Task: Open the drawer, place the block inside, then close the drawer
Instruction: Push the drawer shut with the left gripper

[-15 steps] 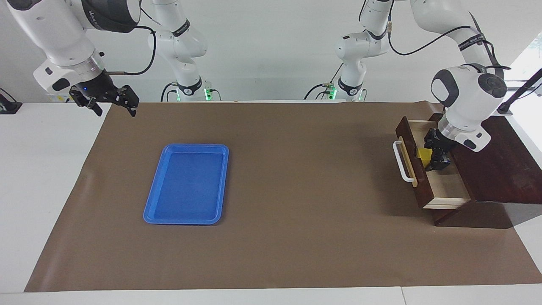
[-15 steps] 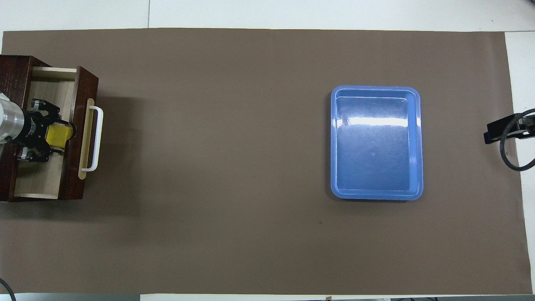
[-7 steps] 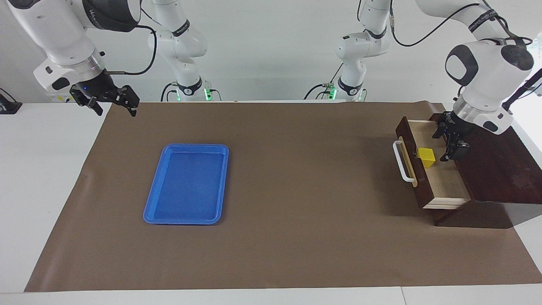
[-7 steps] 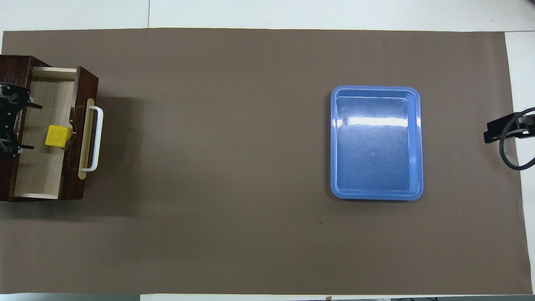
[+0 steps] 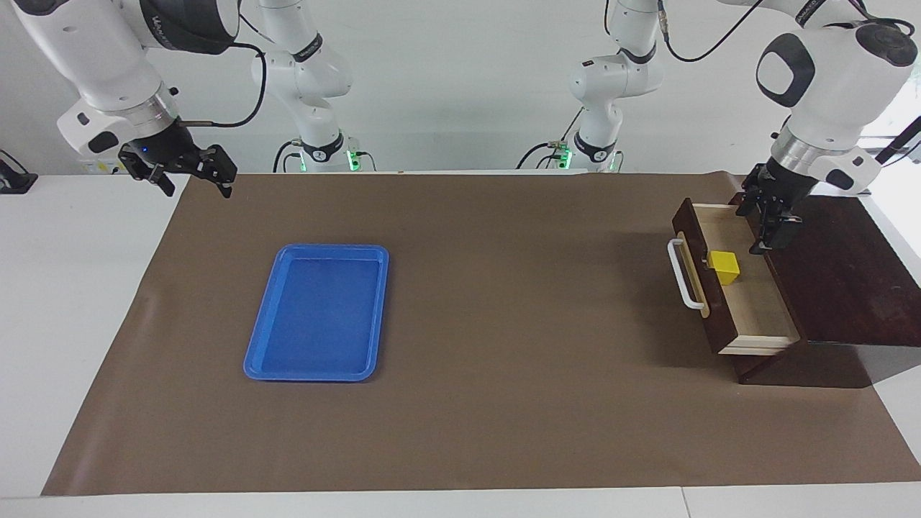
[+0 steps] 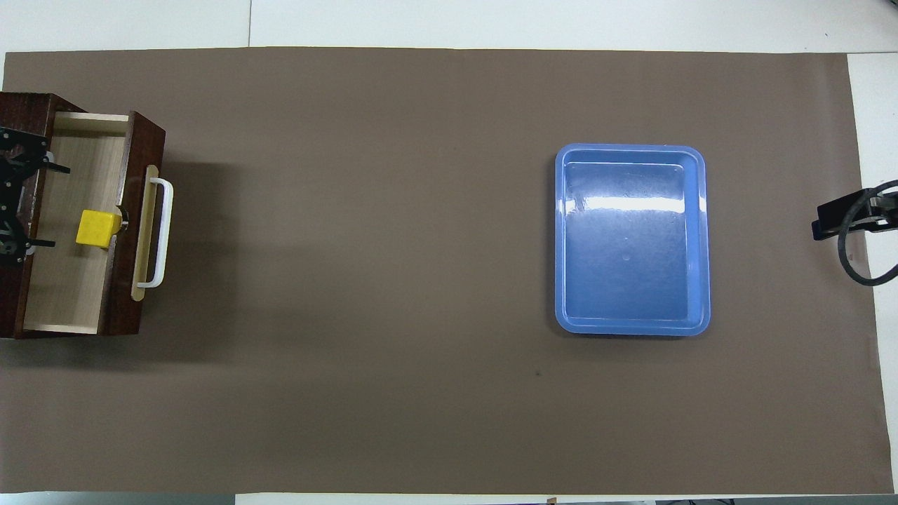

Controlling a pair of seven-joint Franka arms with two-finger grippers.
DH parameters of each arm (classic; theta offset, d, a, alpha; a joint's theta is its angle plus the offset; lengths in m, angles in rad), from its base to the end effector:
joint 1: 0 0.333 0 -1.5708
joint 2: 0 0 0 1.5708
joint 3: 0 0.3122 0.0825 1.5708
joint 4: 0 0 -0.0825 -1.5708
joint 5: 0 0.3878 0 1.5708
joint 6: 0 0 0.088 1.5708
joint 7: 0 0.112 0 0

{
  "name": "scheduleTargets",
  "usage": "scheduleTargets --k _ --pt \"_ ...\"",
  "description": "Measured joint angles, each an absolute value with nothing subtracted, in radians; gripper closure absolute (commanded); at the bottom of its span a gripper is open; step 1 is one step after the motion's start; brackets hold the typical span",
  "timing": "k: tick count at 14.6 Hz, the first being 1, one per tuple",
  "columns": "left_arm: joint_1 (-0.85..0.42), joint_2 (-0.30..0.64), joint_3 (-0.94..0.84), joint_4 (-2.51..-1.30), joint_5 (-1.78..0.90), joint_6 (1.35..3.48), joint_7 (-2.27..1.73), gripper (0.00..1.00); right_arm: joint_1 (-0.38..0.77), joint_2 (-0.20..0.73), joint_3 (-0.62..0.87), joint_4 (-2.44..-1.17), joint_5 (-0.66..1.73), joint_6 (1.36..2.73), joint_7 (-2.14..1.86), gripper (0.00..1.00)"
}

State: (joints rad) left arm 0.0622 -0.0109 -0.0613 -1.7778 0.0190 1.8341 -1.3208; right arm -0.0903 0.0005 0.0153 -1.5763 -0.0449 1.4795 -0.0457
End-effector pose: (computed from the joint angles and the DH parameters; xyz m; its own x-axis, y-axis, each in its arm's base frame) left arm 0.5709 0.0020 0.5456 0.2496 0.9677 0.0353 0.9660 -0.2513 0.0602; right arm 0.5457 -0.0464 0.6054 0.9945 -0.0331 -0.0990 -0.0292 -0.9988 0.0404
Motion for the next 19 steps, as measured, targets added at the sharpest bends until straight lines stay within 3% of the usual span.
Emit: scheduleTargets --k 4,9,19 --pt "-0.045 0.008 -0.067 -1.809 0.019 1.858 -1.496 0.00 -0.090 0.000 0.017 -1.576 -0.045 1.480 -0.046 0.00" --pt "-0.054 0.062 -0.055 -1.926 0.020 2.043 -1.530 0.00 -0.090 0.000 0.017 -1.576 -0.045 1.480 -0.048 0.00" --pt "0.159 0.078 -0.047 -1.948 0.025 2.106 -1.256 0.00 -0.089 0.000 0.019 -1.576 -0.045 1.480 -0.048 0.00"
